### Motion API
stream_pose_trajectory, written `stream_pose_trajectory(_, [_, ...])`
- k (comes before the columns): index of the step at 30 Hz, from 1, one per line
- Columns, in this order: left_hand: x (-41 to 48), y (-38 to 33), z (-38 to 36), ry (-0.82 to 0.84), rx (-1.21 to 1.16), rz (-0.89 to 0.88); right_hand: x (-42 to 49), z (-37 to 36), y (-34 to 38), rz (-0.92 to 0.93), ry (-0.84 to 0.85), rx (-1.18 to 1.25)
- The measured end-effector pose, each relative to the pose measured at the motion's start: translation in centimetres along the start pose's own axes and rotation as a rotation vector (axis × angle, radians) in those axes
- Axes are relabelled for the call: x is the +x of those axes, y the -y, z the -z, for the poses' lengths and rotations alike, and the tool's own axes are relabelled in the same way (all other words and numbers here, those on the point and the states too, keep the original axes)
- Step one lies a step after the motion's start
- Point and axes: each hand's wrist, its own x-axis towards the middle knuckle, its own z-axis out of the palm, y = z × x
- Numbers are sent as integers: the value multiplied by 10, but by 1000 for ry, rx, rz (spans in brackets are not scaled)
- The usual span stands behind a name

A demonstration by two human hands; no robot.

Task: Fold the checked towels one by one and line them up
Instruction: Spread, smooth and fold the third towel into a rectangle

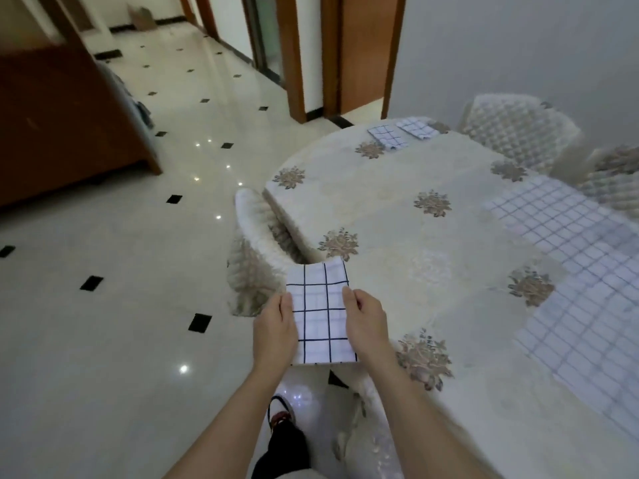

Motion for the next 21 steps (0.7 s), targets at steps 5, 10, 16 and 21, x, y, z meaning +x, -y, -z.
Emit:
stream_pose_trajectory(5, [19, 32, 57, -171, -11, 77, 8, -72, 27, 88, 141, -20])
stream_pose_trajectory(10, [55, 64, 100, -286, -48, 151, 26, -139, 54, 120, 267, -73])
stream_pose_trajectory(16, [144, 109, 160, -355, -53, 217, 77, -247, 93, 176, 352, -99])
stream_pose_trajectory(21, [243, 144, 227, -373, -21, 230, 124, -353, 145, 151, 325, -118])
